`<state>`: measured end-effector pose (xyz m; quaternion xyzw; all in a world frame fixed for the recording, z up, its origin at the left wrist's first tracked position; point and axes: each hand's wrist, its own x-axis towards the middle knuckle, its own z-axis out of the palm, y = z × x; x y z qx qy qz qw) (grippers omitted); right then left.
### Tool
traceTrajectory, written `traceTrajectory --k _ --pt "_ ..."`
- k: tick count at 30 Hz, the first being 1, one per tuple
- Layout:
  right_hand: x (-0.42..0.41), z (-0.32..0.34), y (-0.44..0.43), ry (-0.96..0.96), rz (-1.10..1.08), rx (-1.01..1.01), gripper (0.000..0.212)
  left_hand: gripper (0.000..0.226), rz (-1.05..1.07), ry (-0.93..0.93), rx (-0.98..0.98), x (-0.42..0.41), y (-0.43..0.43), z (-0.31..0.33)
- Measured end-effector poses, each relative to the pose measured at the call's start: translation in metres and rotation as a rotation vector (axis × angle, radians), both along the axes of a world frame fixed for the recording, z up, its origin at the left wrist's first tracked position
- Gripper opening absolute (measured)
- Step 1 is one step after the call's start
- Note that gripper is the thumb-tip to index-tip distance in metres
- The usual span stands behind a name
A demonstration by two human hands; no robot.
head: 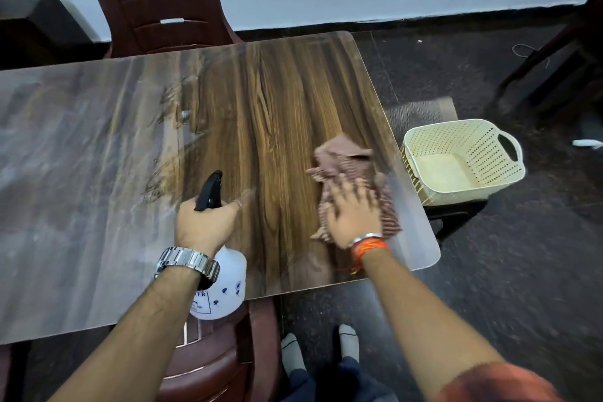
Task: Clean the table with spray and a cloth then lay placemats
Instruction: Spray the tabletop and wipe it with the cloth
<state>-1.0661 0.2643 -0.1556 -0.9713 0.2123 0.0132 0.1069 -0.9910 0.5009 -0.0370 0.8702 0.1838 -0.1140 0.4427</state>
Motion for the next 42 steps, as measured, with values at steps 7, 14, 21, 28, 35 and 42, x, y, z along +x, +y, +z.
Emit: traceTrajectory --k 7,14,21,28,35,42 --pt "-0.032 -0.007 -0.009 -0.026 -0.484 0.013 0.067 0.023 0.018 0.034 -0.021 -0.026 0.024 -0.008" --pt "-0.037 -0.004 0.119 -0.007 0.279 0.045 0.059 0.036 0.037 0.07 0.043 -0.052 0.048 -0.013" --pt "-0.054 -0.009 0.116 -0.014 0.515 0.019 0.053 0.029 0.068 0.034 0.023 -0.078 0.067 -0.014" --pt "-0.029 -0.004 0.047 0.018 -0.201 0.013 0.067 0.023 0.074 0.031 0.037 -0.071 0.107 -0.019" --pt "0.053 0.0 0.192 0.008 0.131 0.04 0.062 0.018 0.042 0.036 0.04 -0.044 0.153 -0.029" --pt "0.038 0.004 0.373 0.157 0.929 0.005 0.053 0.024 0.112 -0.03 0.112 -0.031 0.226 -0.016"
